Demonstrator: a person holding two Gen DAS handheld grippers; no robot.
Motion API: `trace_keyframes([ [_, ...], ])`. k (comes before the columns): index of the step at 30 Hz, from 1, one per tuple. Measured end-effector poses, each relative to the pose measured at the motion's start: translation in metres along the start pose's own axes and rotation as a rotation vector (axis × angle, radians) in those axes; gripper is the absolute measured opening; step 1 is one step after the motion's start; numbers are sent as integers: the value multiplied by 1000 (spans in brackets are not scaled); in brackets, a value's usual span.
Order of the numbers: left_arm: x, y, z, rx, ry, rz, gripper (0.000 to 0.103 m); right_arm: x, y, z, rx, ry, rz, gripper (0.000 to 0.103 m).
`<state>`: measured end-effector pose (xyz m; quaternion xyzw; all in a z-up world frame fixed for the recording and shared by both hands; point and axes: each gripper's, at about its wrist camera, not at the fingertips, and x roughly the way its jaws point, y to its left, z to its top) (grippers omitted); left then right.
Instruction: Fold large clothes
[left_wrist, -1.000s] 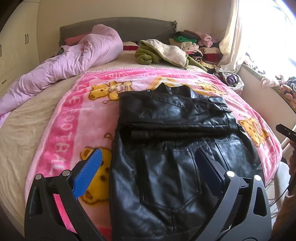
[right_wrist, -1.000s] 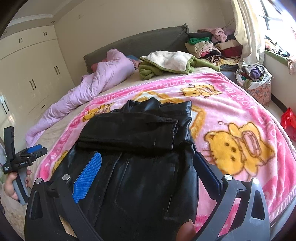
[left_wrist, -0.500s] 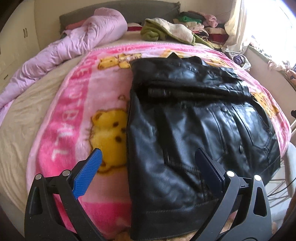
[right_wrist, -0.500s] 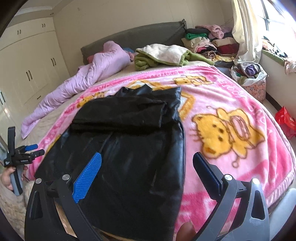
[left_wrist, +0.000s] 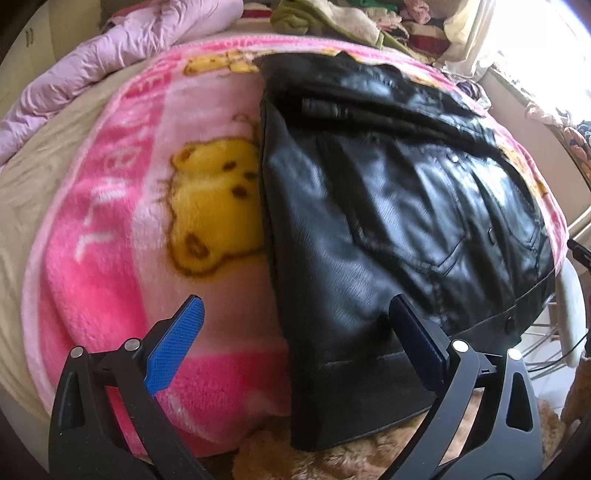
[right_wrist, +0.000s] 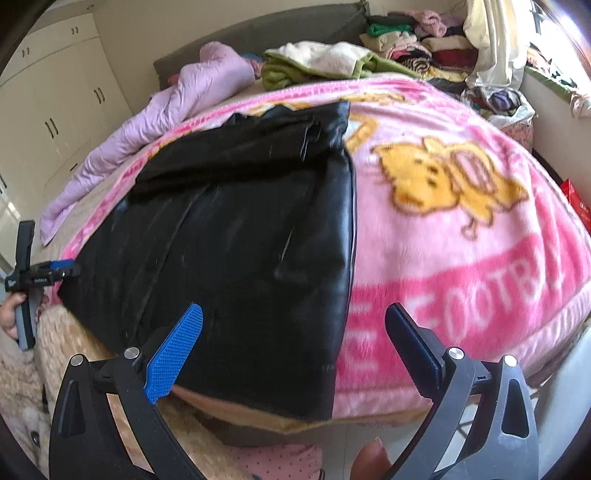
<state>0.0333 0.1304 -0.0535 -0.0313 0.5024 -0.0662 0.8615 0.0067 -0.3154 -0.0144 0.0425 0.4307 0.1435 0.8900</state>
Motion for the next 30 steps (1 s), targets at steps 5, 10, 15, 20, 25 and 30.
trace_keyframes([
  [5, -1, 3, -5, -11, -3, -15, 94, 16, -3, -22, 25, 54, 43, 98],
  [10, 6, 1, -3, 8, 40, -37, 94, 31, -5, -36, 42, 92, 73, 97],
  [15, 14, 1, -1, 15, 84, -69, 94, 42, -3, -45, 18, 127, 89, 71],
  [20, 18, 2, 0, 14, 115, -99, 94, 32, 2, -46, -34, 73, 127, 23],
  [25, 24, -1, 1, 40, 146, -111, 85, 6, 7, -29, -25, -33, 204, 12],
  [30, 25, -4, 2, 33, 158, -224, 41, -13, 8, -13, 2, -115, 252, 11],
])
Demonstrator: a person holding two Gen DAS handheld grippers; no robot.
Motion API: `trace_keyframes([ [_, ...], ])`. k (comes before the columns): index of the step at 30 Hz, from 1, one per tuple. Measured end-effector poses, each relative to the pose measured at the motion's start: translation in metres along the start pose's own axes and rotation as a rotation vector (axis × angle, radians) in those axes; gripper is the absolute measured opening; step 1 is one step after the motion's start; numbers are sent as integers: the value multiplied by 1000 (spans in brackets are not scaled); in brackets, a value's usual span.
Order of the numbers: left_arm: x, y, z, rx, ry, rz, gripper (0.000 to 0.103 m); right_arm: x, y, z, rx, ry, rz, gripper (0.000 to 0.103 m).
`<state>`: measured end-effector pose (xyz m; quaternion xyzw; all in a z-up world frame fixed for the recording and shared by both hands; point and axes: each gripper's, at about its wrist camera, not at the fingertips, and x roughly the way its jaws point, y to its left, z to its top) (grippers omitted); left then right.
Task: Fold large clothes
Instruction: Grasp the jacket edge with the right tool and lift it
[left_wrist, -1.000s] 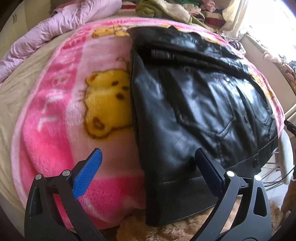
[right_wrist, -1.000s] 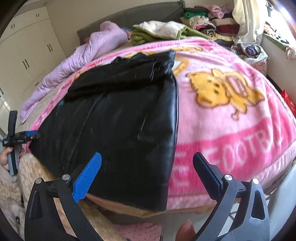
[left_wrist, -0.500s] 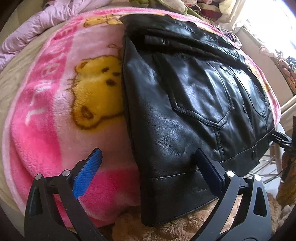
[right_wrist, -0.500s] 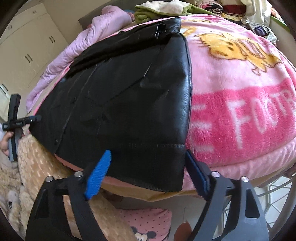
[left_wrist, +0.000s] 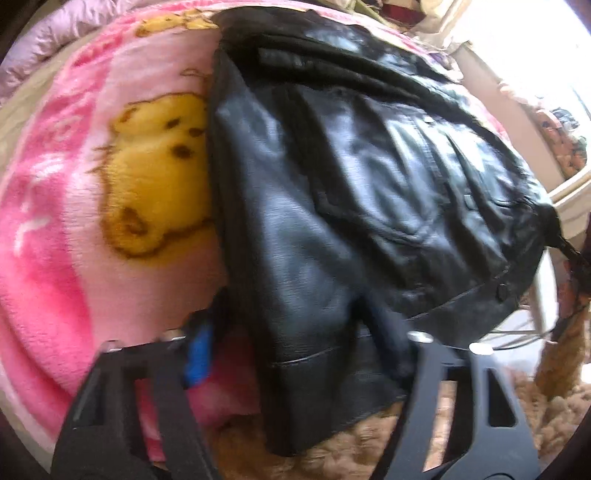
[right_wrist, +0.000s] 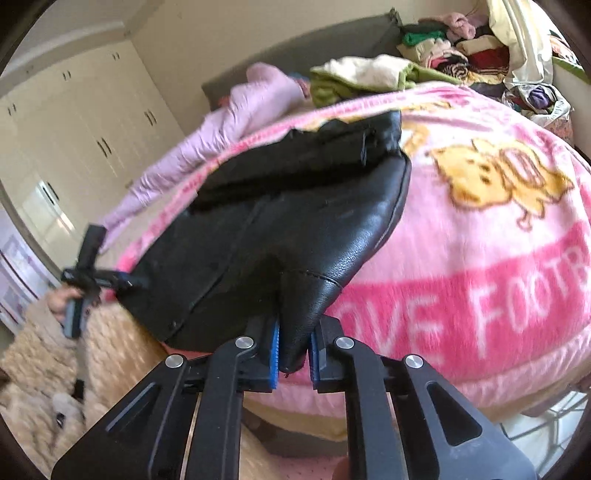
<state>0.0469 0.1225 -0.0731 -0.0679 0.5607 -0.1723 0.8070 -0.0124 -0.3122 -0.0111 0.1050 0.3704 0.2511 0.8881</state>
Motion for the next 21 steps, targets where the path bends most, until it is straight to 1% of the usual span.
trace_keyframes([
  [1, 1, -3, 2, 1, 0, -7, 40, -1, 2, 3, -8, -11, -8, 11],
  [2, 2, -6, 3, 11, 1, 2, 36, -2, 3, 6, -10, -19, -8, 10],
  [3, 2, -9, 5, 25, -3, 11, 28, -3, 3, 9, -10, -25, -2, 10],
  [4, 0, -13, 7, 35, -14, 8, 24, -5, 3, 12, -10, -33, 2, 10],
  [5, -2, -14, 10, 33, -24, 0, 17, -6, 5, 16, -12, -42, 0, 10],
  [6, -5, -14, 13, 27, -35, -14, 13, -8, 3, 19, -8, -47, 2, 10],
  [7, -10, -13, 15, 16, -54, -38, 11, -8, 4, 21, -4, -53, 9, 10],
  [9, -17, -14, 19, 12, -80, -59, 9, -11, 3, 24, 1, -72, 13, 10],
  [12, -34, -14, 23, -5, -139, -91, 9, -14, 0, 32, 18, -90, 26, 10],
  [17, -68, -8, 35, -55, -257, -135, 9, -17, 1, 46, 42, -119, 29, 10],
  [19, -78, -9, 42, -58, -297, -133, 9, -19, 1, 53, 53, -133, 35, 10],
  [21, -85, -15, 53, -57, -334, -130, 9, -21, 1, 62, 50, -151, 23, 10],
])
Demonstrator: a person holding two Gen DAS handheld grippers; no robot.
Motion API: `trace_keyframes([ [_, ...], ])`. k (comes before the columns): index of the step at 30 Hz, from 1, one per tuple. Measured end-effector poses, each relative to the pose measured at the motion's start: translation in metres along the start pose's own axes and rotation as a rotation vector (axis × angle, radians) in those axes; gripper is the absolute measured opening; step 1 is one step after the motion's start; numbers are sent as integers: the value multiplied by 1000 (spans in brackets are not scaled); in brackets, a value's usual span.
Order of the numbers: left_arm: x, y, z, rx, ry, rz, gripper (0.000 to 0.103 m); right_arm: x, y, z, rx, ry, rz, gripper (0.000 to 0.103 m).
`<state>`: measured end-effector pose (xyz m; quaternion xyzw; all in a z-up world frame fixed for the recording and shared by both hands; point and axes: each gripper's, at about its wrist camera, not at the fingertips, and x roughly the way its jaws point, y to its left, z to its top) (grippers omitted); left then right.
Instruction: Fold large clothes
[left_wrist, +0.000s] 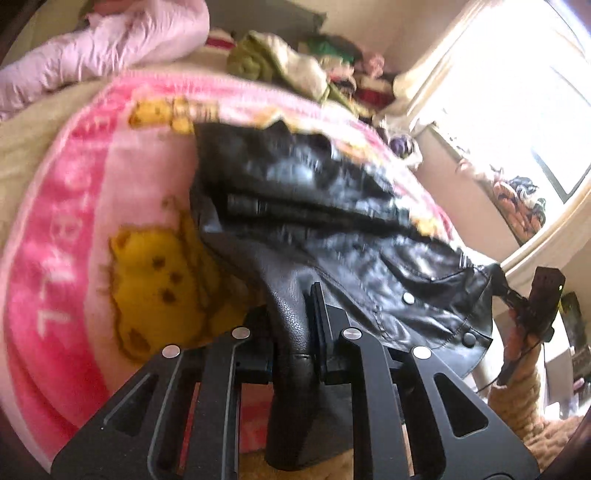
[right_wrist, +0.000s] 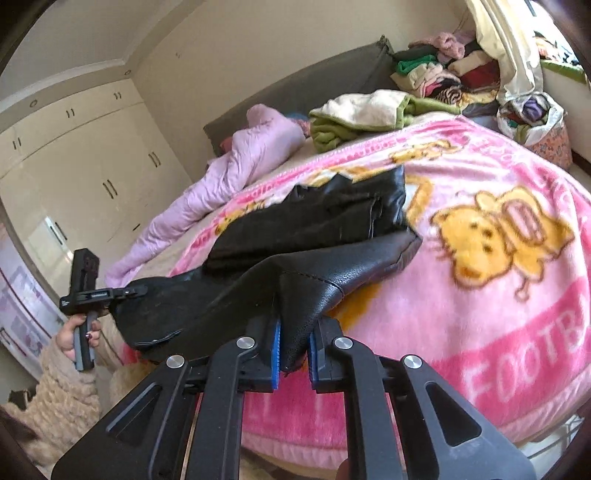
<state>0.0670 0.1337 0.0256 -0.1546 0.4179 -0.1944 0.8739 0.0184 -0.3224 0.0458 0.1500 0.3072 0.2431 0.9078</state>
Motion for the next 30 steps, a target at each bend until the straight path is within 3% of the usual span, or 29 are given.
trace_keyframes([
  [11, -9, 5, 44, -115, -112, -27, 9, 6, -4, 57, 57, -66, 23, 10],
  [24, 1, 18, 83, -228, -180, -38, 9, 29, -12, 105, 153, -104, 34, 10],
  [30, 10, 21, 104, -250, -202, -2, 10, 50, -18, 131, 173, -105, 4, 10],
])
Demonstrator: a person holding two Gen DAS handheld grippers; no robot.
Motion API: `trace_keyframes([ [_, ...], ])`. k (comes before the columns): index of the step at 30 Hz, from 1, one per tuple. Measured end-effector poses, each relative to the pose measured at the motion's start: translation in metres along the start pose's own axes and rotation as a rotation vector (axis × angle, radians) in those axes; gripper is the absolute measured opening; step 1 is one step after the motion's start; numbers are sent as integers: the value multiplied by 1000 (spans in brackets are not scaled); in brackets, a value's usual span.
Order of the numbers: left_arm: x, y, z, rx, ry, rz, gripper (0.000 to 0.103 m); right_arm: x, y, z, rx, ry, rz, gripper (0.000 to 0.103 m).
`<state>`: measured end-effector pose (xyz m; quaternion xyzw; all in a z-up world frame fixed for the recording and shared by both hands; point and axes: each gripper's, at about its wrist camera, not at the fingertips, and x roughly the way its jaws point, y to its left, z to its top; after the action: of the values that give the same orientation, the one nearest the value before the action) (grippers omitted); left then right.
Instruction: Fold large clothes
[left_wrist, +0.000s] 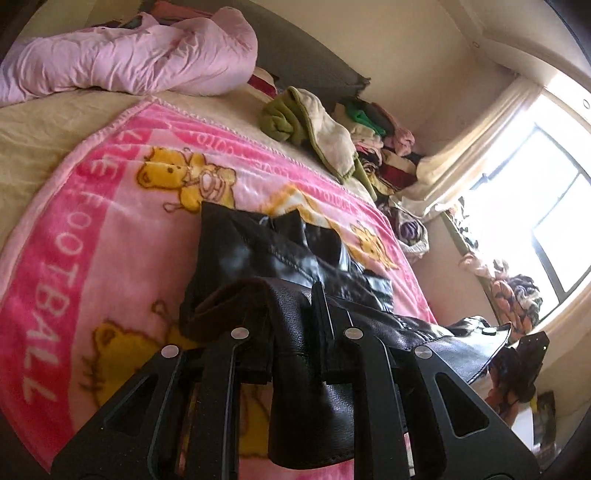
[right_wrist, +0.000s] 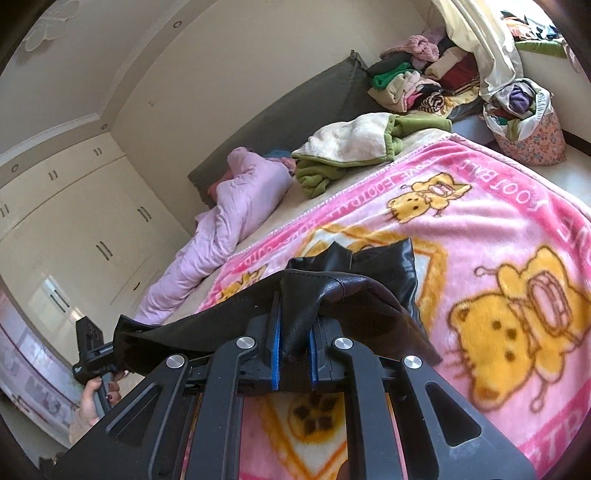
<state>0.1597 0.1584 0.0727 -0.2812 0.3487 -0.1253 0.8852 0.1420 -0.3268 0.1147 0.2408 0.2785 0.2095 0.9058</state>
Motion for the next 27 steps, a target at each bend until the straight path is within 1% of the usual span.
trace_keyframes([
  [4, 11, 0, 11, -7, -5, 26, 11, 17, -6, 15, 20, 3, -23, 10],
  [6, 17, 1, 16, -10, -4, 35, 11, 26, -10, 20, 18, 10, -49, 10],
  [15, 40, 11, 25, -45, -6, 66, 13, 63, -27, 32, 35, 51, -95, 11],
  [19, 51, 12, 27, -35, -5, 96, 13, 80, -34, 34, 37, 64, -122, 14],
  [23, 60, 16, 30, -32, -6, 101, 14, 93, -42, 34, 47, 70, -156, 17],
  [25, 63, 17, 31, -31, -12, 110, 16, 98, -45, 34, 55, 73, -173, 18],
  [27, 65, 18, 32, -44, -21, 120, 21, 102, -51, 35, 66, 80, -193, 21],
])
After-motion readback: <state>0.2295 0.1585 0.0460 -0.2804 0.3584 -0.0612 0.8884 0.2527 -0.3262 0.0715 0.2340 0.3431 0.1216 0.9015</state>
